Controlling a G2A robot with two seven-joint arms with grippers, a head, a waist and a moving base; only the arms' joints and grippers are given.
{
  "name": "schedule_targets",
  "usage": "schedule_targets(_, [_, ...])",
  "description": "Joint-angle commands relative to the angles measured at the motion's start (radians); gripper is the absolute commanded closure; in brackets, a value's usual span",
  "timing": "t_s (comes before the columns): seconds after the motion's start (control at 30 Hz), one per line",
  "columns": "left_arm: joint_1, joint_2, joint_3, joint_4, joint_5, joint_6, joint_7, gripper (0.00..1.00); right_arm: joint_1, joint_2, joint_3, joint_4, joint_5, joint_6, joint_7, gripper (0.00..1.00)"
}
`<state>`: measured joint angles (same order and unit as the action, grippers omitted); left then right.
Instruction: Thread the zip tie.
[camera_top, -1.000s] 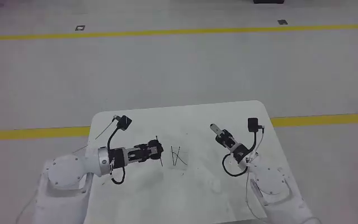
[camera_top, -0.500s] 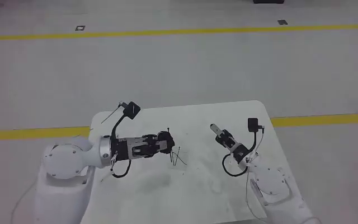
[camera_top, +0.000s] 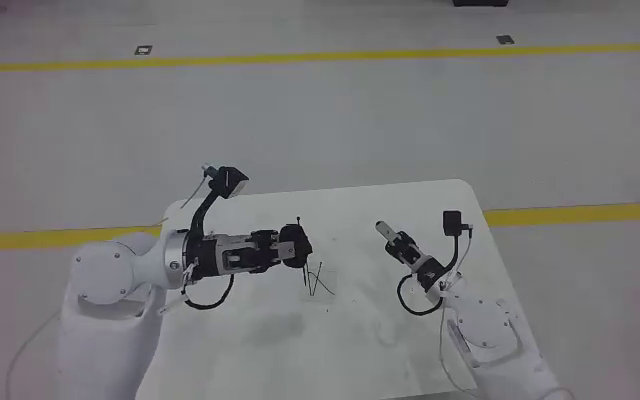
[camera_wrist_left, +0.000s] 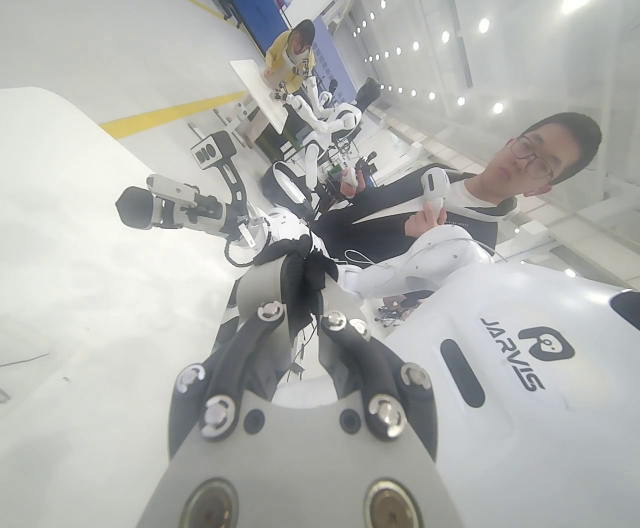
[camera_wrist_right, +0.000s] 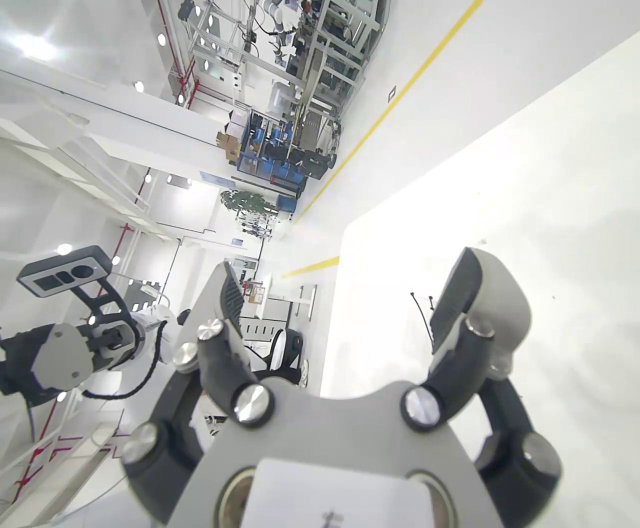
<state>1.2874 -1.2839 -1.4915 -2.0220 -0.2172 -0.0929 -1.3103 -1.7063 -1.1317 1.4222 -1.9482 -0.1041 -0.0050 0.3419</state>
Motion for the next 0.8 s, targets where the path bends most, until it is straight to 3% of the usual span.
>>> schedule_targets(0.0, [0.002,0.000,0.005,0.000,-0.001,0.000,0.010,1.00,0.000,0.000,0.000,0.000,0.000,0.000,0.000,0.00])
schedule_targets(0.1, [-0.009,0.003,0.026,-0.014,-0.015,-0.018,0.032,1.00,0.000,0.000,0.000,0.000,0.000,0.000,0.000,0.00])
schedule_targets(0.23, [-0.062,0.010,0.039,-0.019,-0.035,-0.040,0.035,1.00,0.000,0.000,0.000,0.000,0.000,0.000,0.000,0.00])
schedule_targets(0.77, [-0.064,0.011,0.039,-0.019,-0.031,-0.038,0.036,1.00,0.000,0.000,0.000,0.000,0.000,0.000,0.000,0.00])
